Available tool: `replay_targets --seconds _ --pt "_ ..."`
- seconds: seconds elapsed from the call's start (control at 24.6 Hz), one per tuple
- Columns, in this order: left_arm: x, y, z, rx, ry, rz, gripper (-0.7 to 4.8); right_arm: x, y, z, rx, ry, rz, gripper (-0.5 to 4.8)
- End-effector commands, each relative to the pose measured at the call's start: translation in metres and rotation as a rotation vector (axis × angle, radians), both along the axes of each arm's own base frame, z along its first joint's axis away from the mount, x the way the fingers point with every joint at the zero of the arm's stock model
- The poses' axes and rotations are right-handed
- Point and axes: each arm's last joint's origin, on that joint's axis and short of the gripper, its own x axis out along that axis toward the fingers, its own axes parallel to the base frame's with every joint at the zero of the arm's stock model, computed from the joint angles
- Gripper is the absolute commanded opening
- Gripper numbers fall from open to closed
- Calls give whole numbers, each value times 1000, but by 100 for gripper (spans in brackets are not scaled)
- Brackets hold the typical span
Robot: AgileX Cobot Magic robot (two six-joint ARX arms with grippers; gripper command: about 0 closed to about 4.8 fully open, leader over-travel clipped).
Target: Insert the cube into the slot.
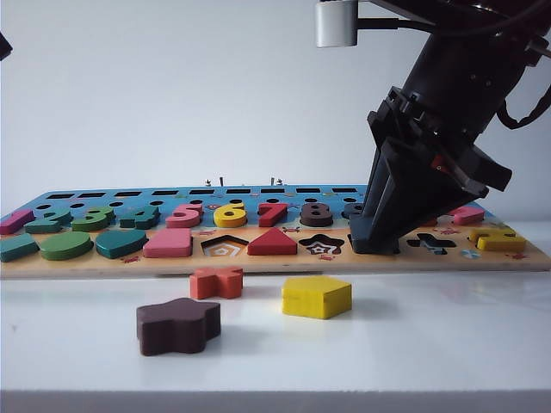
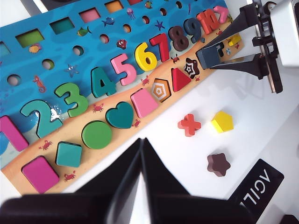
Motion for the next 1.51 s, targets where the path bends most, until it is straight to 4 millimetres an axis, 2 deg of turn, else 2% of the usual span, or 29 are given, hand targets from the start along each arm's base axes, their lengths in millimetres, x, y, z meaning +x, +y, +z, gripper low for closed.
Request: replay_targets --seconds 0.04,0.2,0.65,1.51 --pt "1 0 2 -6 -20 -9 17 1 2 1 12 -10 4 107" --pt "1 0 2 -6 -19 -9 17 3 2 2 9 -34 -9 148" --pt "1 0 2 -6 -19 -8 17 3 2 2 9 -40 -12 189" --pt "0 0 2 -6 -15 -9 17 1 1 1 -3 -12 -25 221"
